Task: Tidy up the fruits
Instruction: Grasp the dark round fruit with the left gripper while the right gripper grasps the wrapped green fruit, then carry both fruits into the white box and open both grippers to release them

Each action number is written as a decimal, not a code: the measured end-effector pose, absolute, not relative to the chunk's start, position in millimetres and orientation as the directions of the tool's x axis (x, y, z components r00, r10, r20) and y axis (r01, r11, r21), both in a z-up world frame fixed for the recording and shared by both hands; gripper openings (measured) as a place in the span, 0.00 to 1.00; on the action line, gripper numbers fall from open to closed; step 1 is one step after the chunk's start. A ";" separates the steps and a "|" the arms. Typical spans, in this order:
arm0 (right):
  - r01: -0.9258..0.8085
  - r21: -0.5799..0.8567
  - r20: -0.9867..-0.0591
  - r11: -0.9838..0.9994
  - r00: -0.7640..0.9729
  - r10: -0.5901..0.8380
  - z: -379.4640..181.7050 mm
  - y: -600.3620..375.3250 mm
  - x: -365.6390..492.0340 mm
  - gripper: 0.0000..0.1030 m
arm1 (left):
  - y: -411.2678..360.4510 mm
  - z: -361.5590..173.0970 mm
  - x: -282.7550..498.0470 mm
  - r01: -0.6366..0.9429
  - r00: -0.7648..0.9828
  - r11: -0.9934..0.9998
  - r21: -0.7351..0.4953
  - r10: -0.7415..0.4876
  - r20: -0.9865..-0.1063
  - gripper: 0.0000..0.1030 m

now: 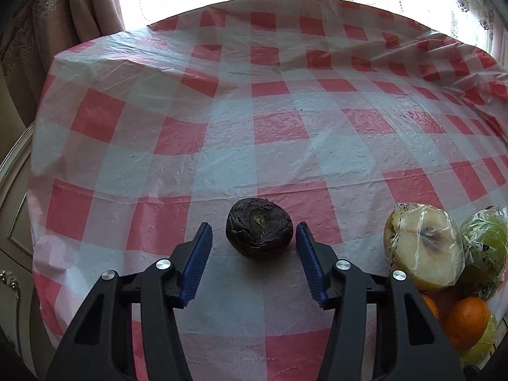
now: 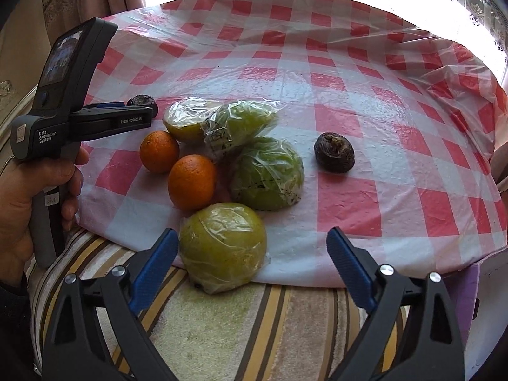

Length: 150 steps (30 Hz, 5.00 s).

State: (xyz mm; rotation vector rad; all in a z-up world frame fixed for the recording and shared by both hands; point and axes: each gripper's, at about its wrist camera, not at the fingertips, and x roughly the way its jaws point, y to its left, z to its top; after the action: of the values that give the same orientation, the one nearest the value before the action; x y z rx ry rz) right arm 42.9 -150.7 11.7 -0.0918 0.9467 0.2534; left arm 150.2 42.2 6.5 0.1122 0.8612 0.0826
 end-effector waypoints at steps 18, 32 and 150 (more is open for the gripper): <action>-0.336 0.072 -0.821 0.939 0.514 0.247 5.2 -138.7 40.2 0.59 | 54.9 14.8 130.2 -0.071 0.688 0.996 0.059 0.092 -0.720 0.38; -0.307 0.093 -0.807 0.947 0.534 0.252 8.8 -146.8 34.8 0.58 | 53.7 33.2 93.6 -0.080 0.731 0.997 0.012 0.067 -0.679 0.38; 0.225 -0.177 -0.948 0.958 0.221 -0.227 -64.2 -534.4 0.2 0.58 | -445.2 -42.6 -26.4 0.854 0.468 0.371 0.364 -0.241 -0.850 0.38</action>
State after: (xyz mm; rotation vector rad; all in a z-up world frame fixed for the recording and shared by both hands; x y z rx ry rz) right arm 0.2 -534.4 -64.2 -0.0016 1.3108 -0.3122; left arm -26.4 -445.2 -42.6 0.9269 0.7925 -0.8052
